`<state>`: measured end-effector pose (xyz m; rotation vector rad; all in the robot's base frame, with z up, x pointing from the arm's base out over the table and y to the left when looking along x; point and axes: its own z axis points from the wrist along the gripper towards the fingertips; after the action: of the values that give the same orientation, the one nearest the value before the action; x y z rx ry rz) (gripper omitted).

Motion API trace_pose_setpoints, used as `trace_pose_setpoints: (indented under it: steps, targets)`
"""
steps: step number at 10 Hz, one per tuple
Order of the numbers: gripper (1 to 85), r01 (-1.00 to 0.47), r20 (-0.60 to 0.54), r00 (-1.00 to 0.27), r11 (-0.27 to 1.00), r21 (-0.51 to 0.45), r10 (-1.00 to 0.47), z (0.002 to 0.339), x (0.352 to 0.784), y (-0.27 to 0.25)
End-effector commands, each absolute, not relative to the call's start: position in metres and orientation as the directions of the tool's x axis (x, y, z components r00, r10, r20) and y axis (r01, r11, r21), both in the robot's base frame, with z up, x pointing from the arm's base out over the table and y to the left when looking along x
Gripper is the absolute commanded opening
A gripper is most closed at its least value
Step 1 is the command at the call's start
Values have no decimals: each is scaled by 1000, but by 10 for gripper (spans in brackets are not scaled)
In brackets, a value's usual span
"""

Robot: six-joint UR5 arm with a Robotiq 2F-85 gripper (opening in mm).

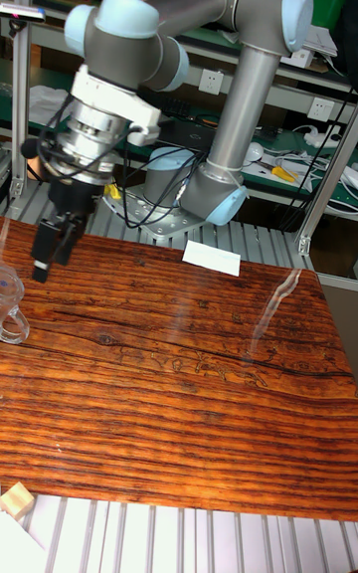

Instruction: Take the cup off the cup rack

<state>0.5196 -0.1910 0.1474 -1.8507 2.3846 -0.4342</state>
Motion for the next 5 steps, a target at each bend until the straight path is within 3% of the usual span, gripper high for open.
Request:
trace_pose_setpoints:
  steps: [1,5]
  targets:
    - [717,-945,164,-225,174,-276,-960,149,510,-223]
    - [717,-956,282,-157,74,-286,-947,155,511,-252]
